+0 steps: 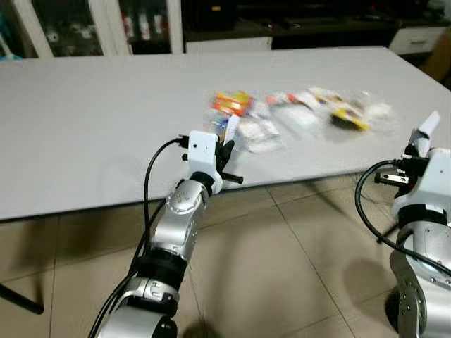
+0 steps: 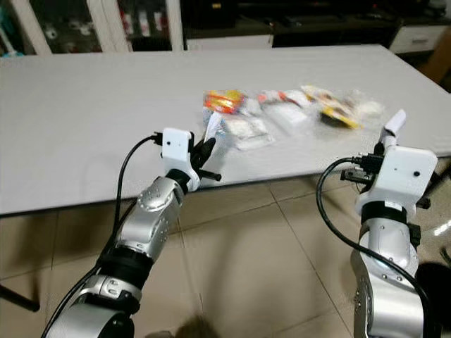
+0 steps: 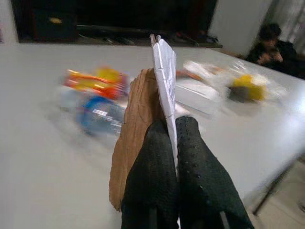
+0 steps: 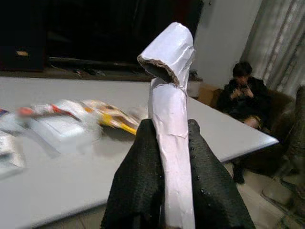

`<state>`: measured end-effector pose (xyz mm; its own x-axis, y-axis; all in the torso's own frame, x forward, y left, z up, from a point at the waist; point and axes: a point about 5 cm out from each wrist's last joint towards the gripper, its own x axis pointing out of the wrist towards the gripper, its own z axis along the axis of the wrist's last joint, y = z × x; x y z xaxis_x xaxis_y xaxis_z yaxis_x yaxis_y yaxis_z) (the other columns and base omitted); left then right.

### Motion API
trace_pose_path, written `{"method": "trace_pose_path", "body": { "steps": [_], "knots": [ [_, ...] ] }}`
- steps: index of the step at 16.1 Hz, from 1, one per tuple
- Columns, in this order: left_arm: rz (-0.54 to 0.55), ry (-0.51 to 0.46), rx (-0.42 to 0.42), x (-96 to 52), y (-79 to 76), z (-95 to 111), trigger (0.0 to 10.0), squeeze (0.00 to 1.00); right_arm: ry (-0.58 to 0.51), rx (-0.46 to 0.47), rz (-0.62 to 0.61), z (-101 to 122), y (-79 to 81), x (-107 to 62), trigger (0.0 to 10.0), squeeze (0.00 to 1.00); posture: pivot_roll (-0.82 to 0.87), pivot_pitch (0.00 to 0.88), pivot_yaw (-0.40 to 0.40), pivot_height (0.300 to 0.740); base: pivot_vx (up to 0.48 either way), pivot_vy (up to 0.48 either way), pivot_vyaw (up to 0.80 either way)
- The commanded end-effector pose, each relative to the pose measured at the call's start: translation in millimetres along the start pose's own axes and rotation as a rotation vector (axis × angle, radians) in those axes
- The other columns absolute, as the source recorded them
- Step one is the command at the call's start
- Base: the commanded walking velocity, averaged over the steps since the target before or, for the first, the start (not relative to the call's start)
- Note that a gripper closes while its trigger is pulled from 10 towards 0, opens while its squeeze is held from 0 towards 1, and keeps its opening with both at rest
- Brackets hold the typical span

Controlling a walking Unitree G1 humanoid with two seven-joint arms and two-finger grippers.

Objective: Picking trash to rubbish bin

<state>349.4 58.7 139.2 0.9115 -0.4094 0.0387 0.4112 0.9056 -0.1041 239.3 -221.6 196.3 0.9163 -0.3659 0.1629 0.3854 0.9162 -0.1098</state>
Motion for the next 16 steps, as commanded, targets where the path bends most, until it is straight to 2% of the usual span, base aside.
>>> {"method": "trace_pose_path", "body": {
  "steps": [1,4,13,16],
  "knots": [
    [-0.029,0.001,0.004,3.2,-8.7,1.1,4.2,0.0,-0.01,-0.004,-0.017,3.3,-5.2,0.5,10.0,0.0,0.05,0.056,-0.035,0.74,0.0,-0.341,0.0],
    [-0.034,0.008,0.006,1.8,-9.7,-1.4,4.3,0.0,-0.002,0.0,-0.013,3.5,-4.2,0.3,10.0,0.0,0.05,0.061,-0.036,0.74,0.0,-0.341,-0.16],
    [-0.044,0.016,0.015,2.6,-9.9,-2.7,4.4,0.0,0.0,-0.006,-0.015,2.7,-4.1,0.2,10.0,0.0,0.05,0.056,-0.029,0.74,0.0,-0.325,-0.76],
    [-0.045,0.02,0.02,2.5,-9.9,-3.3,4.5,0.0,0.0,-0.007,-0.016,2.4,-3.9,0.3,10.0,0.0,0.05,0.057,-0.027,0.74,0.0,-0.085,-0.76]
  ]
}}
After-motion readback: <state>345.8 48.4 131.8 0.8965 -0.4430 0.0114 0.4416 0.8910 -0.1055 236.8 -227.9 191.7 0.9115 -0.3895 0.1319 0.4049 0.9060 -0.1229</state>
